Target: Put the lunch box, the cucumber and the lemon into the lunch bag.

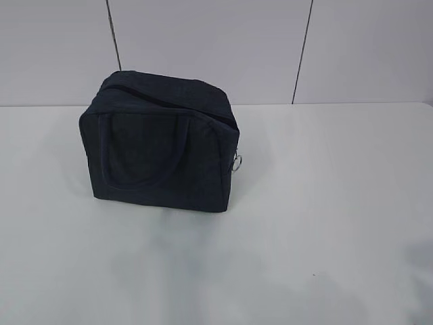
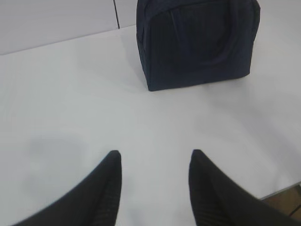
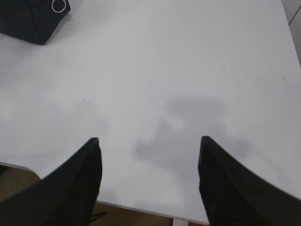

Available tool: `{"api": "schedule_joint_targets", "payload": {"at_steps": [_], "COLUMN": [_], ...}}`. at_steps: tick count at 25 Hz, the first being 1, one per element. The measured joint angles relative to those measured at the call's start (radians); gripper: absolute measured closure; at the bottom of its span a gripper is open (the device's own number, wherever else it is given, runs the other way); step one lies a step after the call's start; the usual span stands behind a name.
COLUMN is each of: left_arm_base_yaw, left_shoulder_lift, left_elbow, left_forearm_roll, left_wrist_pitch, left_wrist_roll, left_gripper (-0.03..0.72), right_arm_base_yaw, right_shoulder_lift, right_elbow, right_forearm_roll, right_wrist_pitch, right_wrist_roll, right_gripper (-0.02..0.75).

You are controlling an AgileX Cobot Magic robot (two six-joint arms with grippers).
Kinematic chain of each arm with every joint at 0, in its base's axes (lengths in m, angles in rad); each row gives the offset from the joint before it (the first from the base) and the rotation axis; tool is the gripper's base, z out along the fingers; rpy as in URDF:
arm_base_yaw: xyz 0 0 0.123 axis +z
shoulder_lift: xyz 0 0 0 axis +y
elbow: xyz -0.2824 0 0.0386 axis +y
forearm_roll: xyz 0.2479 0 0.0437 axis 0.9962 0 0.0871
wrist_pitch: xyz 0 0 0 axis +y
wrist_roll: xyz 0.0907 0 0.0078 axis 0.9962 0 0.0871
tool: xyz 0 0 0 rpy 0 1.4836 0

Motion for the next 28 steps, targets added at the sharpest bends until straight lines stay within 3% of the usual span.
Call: {"api": "schedule_joint_targets", "payload": {"at_steps": [28], "left_arm_base_yaw": [0.000], "left_shoulder_lift": [0.000], "left_elbow": [0.031], "left_forearm_roll": [0.029], "left_wrist_pitch": [0.031], "left_wrist_roll": [0.000], "left_gripper": [0.348], "right_arm_base_yaw": [0.000], "right_shoulder_lift": [0.000], "right_elbow": [0.004], "right_forearm_roll": [-0.009], "right_wrist_pitch": [-0.008], "right_wrist_roll": [0.020], "right_gripper": [0.286]}}
